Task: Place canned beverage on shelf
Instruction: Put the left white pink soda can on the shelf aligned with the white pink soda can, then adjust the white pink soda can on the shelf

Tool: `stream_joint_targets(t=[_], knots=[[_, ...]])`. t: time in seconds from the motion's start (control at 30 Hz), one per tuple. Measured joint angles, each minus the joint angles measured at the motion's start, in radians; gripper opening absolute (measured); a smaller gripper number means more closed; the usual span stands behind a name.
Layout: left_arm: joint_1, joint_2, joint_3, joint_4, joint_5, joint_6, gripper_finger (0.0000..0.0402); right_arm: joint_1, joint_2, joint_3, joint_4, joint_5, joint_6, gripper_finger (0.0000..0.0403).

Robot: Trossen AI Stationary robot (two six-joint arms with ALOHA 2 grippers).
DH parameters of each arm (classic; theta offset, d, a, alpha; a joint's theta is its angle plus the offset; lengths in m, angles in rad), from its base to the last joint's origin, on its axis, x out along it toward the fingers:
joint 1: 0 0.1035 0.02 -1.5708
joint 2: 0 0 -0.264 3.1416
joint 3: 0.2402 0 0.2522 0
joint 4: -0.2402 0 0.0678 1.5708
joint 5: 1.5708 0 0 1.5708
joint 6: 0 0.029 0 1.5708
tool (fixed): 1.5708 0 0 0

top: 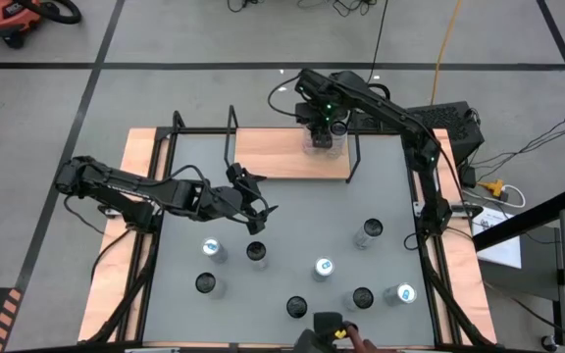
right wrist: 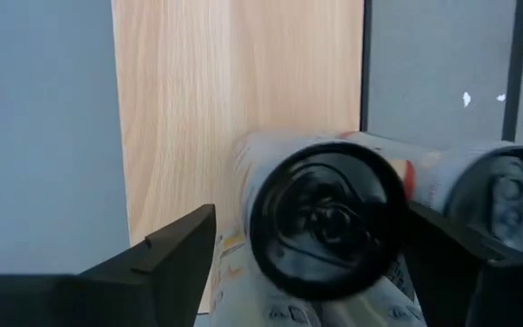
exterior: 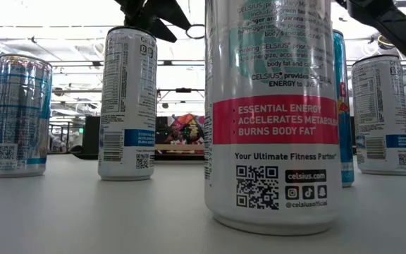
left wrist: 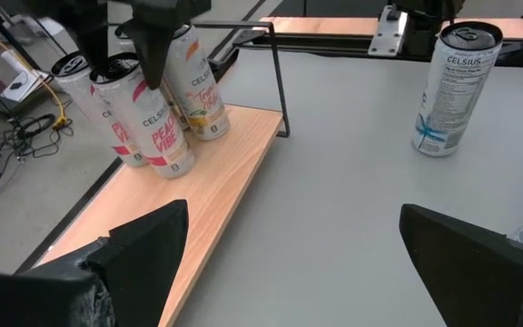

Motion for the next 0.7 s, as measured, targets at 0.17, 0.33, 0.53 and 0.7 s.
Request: stream_joint_targets(t=[0.17,0.33,0.53,0.7], knots=[[0.0,0.0,0.0,0.0,0.0,0.0,0.0393,0.0,-0.041,0.0,0.002,0.0,0.001,0.0281],[0.0,0.0,0.0,0.0,0.0,0.0,0.0393,0.0,-0.081,0.0,0.038,0.017,0.001,0.0281],[0.0,0.0,0.0,0.001,0.0,-0.001,0.0393,0.0,-0.118,0.0,0.144,0.124,-0.005,0.028],[0.0,0.0,0.0,0.008,0.0,-0.001,0.0393,-0.026,-0.11,0.0,0.218,0.156,-0.012,0.0254]])
